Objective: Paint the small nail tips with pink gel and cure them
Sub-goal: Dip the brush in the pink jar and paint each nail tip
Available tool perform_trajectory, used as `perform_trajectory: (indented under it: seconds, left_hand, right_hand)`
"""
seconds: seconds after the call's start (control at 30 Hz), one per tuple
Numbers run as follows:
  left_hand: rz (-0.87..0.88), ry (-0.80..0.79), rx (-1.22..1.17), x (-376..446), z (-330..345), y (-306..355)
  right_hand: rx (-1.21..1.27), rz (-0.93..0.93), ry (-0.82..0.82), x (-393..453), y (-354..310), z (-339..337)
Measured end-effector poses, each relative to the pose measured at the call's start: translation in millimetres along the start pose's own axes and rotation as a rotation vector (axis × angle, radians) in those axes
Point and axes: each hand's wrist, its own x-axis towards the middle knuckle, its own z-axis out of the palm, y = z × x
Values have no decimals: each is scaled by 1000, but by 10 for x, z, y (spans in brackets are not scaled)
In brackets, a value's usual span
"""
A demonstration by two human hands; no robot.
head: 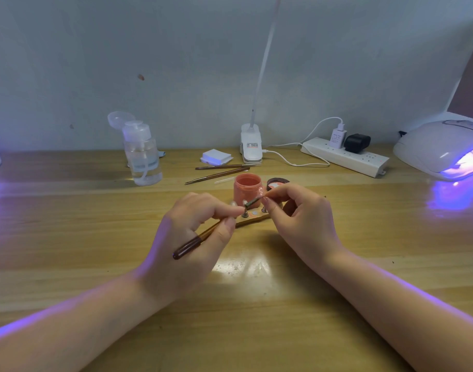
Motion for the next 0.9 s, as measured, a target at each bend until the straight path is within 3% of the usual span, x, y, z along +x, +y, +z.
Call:
perform_trajectory:
  seconds: [0.9]
  left_hand:
    - [-48, 4, -6, -8, -20, 15]
  right_hand:
    - [-26, 1, 12, 3, 15, 15]
